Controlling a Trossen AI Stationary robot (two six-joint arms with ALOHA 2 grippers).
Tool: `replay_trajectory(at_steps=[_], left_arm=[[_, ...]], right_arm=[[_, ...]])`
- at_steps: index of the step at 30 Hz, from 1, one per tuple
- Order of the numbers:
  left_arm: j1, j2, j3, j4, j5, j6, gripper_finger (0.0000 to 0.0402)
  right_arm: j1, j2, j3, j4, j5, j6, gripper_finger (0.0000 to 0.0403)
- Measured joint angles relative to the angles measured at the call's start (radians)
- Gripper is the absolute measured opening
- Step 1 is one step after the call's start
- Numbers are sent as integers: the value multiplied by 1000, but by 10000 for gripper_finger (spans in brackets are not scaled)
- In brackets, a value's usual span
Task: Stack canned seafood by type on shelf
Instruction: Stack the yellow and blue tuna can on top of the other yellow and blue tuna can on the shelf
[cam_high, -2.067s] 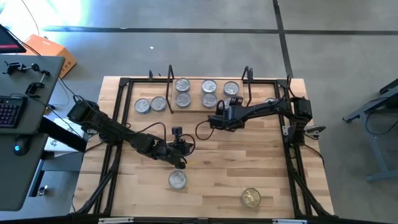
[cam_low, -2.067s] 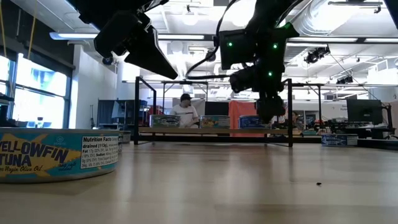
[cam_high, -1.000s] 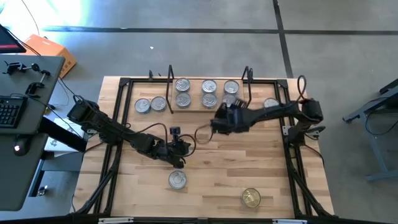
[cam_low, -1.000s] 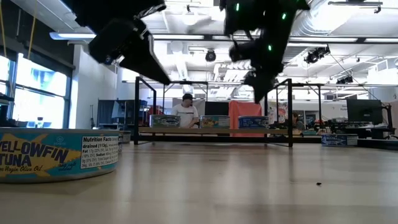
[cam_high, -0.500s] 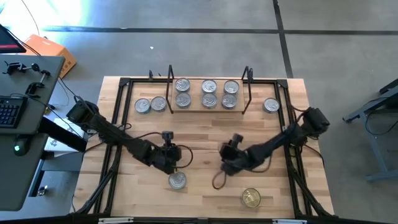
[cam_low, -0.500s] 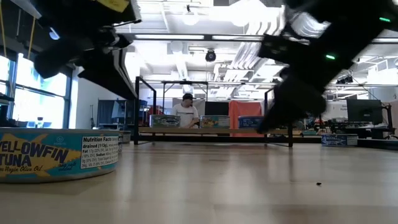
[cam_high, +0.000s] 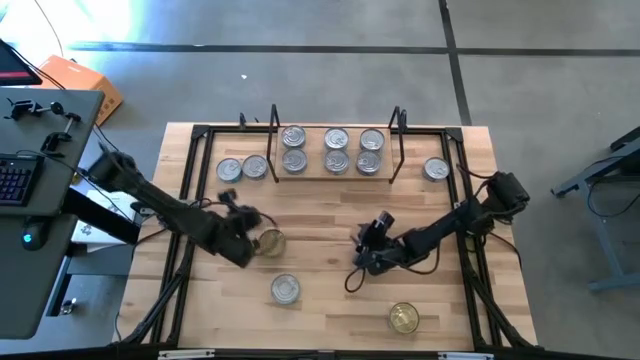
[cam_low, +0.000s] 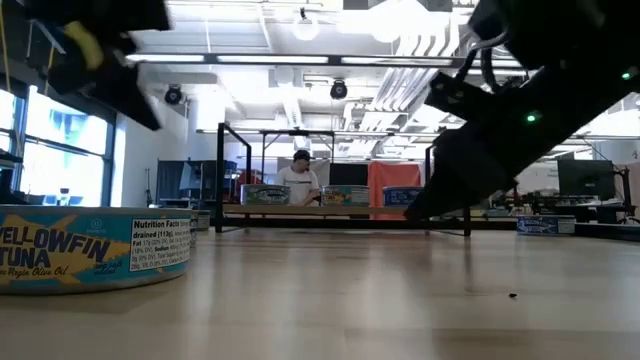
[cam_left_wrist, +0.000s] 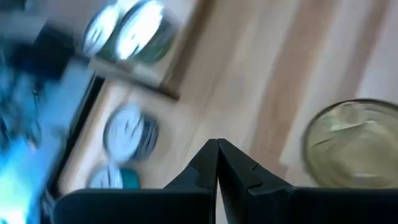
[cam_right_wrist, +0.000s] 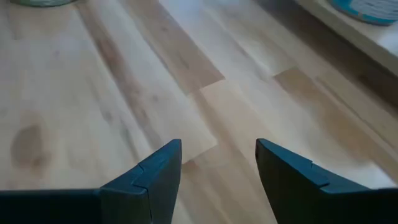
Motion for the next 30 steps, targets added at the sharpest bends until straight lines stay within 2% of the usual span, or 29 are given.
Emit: replay_trajectory(at_steps=[5,9,11,16,20,25,30], left_arm=[[130,-180,-156,-52,35,-383,0],[331,-266,-281,6,110,-428,0],[453,-286,-327,69,140,-364,0],[750,-290,-396,301,186,-49,0],[938,-277,-413,392,200,94,0],[1058,-258,-415,445,221,234,0],[1103,-219,-415,451,361,264,0]], right_arm=[[-24,0,0,0,10,-8,197],[-28,0,0,1,40,-43,197],[-31,0,0,6,50,-69,197],[-54,0,0,41,50,-136,197],[-73,0,0,71,45,-179,197],[-85,0,0,73,38,-186,197],[-85,0,0,73,36,-180,197]])
